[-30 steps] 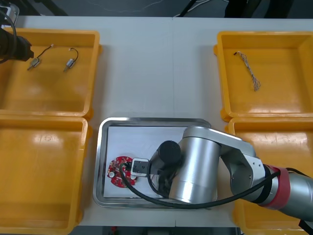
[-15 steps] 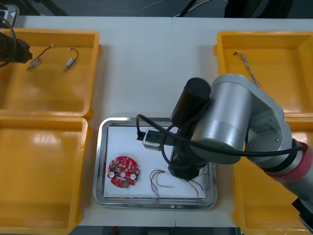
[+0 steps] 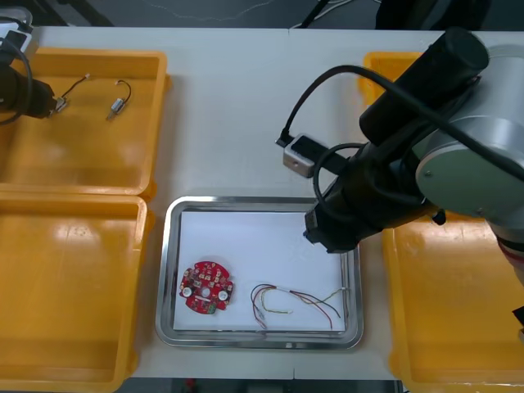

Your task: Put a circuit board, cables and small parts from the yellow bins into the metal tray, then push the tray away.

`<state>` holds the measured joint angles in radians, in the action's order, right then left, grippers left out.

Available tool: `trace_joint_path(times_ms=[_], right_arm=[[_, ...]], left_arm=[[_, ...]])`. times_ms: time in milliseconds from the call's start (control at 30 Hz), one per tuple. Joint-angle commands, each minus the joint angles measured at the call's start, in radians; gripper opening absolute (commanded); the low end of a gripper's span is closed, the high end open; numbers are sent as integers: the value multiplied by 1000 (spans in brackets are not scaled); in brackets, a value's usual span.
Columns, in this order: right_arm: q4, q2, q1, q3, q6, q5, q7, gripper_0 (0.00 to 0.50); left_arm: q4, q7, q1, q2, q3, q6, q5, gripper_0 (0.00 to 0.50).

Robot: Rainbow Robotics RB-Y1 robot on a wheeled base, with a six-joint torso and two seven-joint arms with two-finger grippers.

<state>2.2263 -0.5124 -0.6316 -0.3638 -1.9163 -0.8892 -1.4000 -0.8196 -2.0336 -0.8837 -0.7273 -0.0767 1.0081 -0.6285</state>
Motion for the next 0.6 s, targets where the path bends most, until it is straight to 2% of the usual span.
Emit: trace_joint_path(times_ms=[33, 300, 600], right_arm=[[42, -57, -14, 86, -4, -14, 159, 500], [56, -124, 47, 192, -4, -27, 354, 500], [70, -242, 141, 325, -4, -68, 533, 500]], left_arm=[[17, -34, -54, 28, 14, -39, 0, 500], [59, -66, -54, 43, 14, -88, 3, 500], [85, -85, -54, 43, 14, -89, -19, 500]])
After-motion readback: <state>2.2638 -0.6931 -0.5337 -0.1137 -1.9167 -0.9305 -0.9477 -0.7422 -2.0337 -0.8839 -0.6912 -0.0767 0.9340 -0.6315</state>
